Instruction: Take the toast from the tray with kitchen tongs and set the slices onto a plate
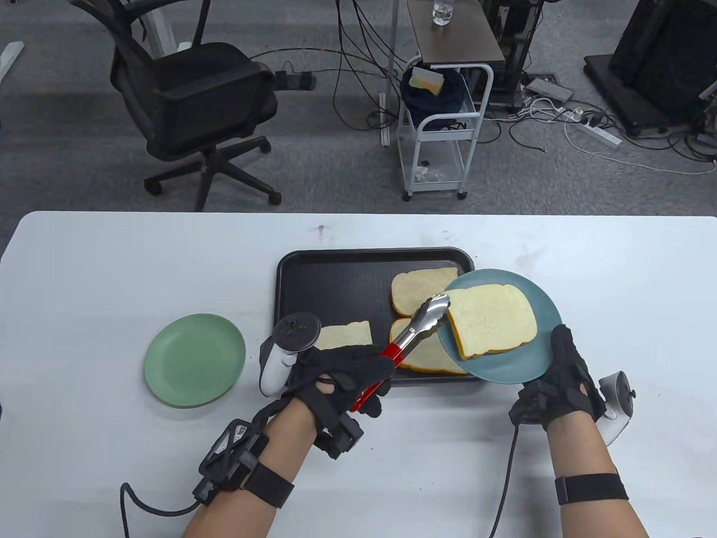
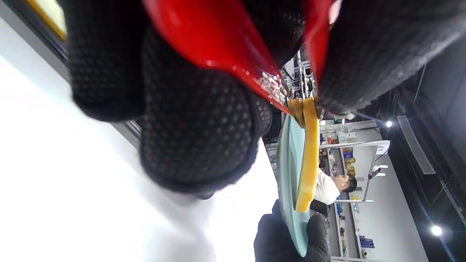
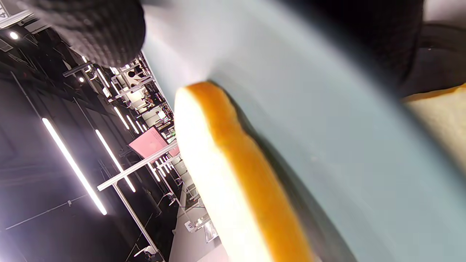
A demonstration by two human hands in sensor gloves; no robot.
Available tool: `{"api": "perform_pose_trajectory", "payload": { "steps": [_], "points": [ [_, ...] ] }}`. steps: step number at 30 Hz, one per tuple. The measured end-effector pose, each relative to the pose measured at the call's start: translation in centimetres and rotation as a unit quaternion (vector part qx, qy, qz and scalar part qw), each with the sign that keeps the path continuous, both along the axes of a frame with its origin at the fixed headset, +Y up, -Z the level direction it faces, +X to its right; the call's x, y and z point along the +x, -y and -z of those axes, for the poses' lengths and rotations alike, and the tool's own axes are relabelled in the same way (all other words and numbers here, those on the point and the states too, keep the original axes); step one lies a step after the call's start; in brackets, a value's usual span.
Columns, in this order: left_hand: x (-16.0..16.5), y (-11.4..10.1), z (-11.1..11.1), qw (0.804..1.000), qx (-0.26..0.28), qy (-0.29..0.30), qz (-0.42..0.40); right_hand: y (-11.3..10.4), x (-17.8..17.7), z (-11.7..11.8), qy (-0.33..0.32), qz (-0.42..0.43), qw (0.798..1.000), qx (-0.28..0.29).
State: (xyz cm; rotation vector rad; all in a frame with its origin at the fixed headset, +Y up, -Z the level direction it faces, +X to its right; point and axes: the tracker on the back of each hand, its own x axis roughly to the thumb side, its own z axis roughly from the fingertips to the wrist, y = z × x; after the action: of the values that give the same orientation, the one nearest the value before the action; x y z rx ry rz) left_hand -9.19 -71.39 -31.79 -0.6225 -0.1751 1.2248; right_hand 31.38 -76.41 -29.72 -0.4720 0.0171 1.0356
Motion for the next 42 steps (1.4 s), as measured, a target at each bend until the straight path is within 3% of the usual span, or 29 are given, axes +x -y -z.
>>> {"api": "perform_pose_trajectory", "payload": {
  "steps": [7,12,16,22,28,42],
  "points": [
    [-0.8,-1.6,0.3,1.0,0.022,0.004,0.017,0.1,0.3,-0.1,0.009,0.005,1.0,-0.01],
    [-3.7,-3.7,1.1,0.998,0.034,-0.017,0.042,-0.2,0.6,-0.3,0.017,0.019,1.0,-0.006],
    [-6.5,-3.9,2.0,0.997,0.02,-0.048,0.062,-0.3,1.0,-0.4,0.025,0.03,0.999,-0.005],
    [-9.1,-0.5,3.6,0.991,-0.023,-0.092,0.096,-0.3,1.2,-0.4,0.031,0.036,0.999,-0.005],
    [-8.1,3.4,5.1,0.985,-0.06,-0.105,0.125,-0.2,1.3,-0.4,0.03,0.038,0.999,-0.007],
    [-4.0,6.0,9.6,0.975,-0.081,-0.102,0.178,-0.1,1.5,-0.2,0.03,0.046,0.998,-0.002]
  ]
}}
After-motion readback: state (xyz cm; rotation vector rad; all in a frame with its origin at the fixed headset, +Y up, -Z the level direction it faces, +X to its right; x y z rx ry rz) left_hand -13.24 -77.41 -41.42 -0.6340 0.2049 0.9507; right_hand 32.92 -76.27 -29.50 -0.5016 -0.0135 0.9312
